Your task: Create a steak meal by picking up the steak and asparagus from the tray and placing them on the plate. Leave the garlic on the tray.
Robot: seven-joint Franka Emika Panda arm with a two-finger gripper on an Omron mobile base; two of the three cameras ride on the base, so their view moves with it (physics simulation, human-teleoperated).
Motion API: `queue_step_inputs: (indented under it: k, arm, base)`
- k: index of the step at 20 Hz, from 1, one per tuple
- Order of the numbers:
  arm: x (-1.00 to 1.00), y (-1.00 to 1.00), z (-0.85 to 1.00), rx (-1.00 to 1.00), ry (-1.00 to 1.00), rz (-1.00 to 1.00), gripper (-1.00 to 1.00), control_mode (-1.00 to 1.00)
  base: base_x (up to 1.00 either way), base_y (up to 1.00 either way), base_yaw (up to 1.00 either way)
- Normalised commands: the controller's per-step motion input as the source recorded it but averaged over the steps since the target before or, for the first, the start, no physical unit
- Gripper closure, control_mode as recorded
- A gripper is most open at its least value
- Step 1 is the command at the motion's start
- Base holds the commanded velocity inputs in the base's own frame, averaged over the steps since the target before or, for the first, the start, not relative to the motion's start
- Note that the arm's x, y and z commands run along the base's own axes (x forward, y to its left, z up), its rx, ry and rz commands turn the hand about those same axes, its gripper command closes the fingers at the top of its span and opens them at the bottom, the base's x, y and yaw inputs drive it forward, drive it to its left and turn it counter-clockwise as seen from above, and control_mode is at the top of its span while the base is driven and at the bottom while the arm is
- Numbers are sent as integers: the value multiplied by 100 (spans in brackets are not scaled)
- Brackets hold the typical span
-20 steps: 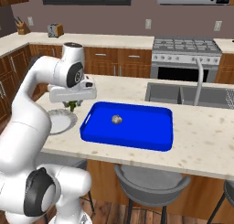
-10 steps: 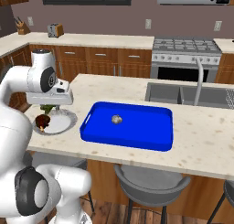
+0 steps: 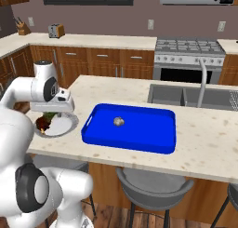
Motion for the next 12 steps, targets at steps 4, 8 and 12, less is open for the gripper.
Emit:
queue_step_inputs:
  k: [4, 8, 12]
  arm:
    - [32, 0, -42, 0, 1, 1, 100, -100]
    - [16, 0, -44, 0, 0, 2, 100, -100]
    - [11, 0, -45, 0, 0, 2, 100, -100]
  base:
    - [0, 0, 0]
    - [0, 0, 0]
    - [0, 0, 0]
